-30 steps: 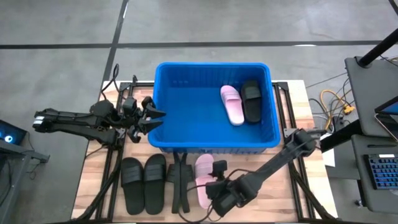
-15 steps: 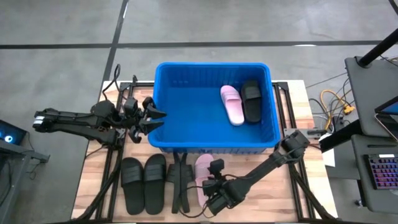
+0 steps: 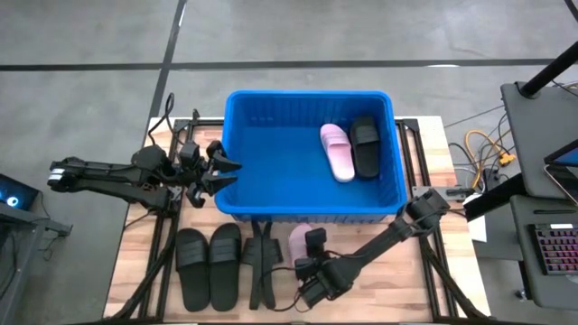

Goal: Pick and place slides into bin
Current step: Put the pink slide into the blue bin

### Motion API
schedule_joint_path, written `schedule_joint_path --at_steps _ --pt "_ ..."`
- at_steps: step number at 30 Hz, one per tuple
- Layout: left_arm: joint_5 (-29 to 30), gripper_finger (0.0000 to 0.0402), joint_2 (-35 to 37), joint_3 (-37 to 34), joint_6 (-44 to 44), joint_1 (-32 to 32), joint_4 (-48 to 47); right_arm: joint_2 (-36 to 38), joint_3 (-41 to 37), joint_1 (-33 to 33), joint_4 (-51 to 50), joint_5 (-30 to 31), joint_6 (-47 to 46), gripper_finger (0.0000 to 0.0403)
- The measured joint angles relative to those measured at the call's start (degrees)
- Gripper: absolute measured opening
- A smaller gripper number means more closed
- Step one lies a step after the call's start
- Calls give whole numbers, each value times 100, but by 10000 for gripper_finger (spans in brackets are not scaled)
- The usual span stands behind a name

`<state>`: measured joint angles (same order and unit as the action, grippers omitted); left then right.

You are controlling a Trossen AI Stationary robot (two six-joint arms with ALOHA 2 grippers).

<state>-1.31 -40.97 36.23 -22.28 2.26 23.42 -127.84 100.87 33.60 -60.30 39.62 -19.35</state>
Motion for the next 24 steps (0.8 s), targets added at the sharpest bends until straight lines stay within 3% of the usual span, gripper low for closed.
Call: schedule_joint_path --at_steps 8,17,21,24 --pt "-5 176 -2 0 11 0 -1 193 799 35 -1367 -1385 39 11" --pt "-3 176 -11 0 13 0 3 721 2456 -91 -2285 -2904 725 10" --pt "-1 176 -17 0 13 0 11 1233 3092 -340 -2352 -2821 729 10" --pt "-1 176 -17 0 13 0 4 1730 3290 -524 -2278 -2014 745 9"
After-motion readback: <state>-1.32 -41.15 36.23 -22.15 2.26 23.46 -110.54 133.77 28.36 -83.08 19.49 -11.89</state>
